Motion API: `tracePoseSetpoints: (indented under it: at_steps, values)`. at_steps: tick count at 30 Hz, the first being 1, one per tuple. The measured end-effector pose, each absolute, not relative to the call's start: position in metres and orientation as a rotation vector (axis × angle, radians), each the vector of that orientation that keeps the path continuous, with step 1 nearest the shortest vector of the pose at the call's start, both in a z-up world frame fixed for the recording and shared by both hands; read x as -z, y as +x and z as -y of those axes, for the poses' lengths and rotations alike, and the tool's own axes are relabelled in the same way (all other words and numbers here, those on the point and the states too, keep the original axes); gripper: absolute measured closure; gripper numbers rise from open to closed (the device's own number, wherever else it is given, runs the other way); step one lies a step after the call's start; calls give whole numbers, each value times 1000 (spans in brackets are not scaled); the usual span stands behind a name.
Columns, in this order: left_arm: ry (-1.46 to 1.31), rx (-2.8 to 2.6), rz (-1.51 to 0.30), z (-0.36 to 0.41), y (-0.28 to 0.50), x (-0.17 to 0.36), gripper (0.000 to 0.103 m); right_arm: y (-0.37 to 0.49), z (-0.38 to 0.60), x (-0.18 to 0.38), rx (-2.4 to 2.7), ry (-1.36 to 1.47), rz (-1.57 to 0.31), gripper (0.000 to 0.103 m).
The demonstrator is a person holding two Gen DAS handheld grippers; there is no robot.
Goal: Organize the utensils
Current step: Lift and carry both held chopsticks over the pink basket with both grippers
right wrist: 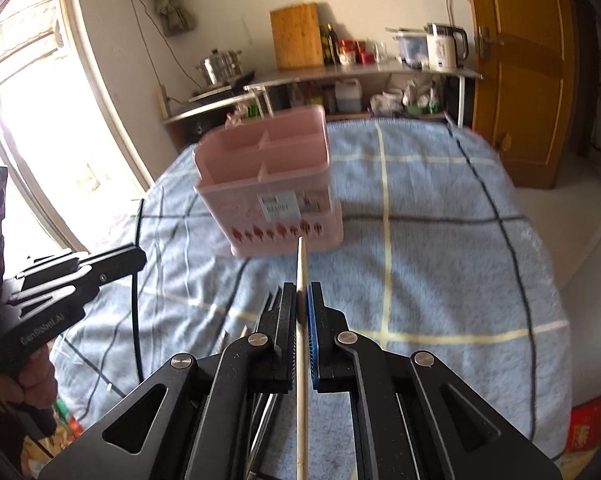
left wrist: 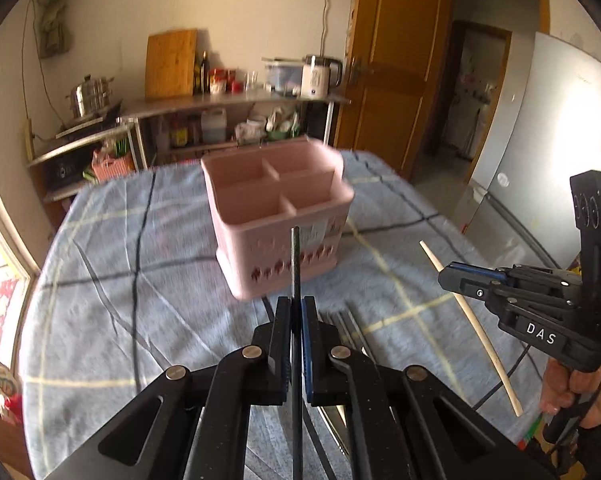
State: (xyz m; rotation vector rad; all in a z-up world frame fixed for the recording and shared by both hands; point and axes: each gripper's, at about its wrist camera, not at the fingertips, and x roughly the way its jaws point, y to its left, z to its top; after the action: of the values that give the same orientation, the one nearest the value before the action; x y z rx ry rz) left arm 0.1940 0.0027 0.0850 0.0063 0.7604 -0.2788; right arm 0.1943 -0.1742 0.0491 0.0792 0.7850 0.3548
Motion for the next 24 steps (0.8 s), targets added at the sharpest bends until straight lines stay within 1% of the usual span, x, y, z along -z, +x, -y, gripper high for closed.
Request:
tracePoseSetpoints:
  at_steps: [7,14,19,24]
  values:
    - [-11,298,-716,-7,191,-118,98,192,182,-78,-405,118,-714,98]
    - [-30,307,-696,-11,196,-134,99,192,185,-94,-459,160,-651,98]
    - [-36,313,-696,-11,201,-135,99,194,183,-91,-467,161,-650,98]
    - [-39,317,-708,-10,202,-130,99,197,188,-74,-456,178,-687,98]
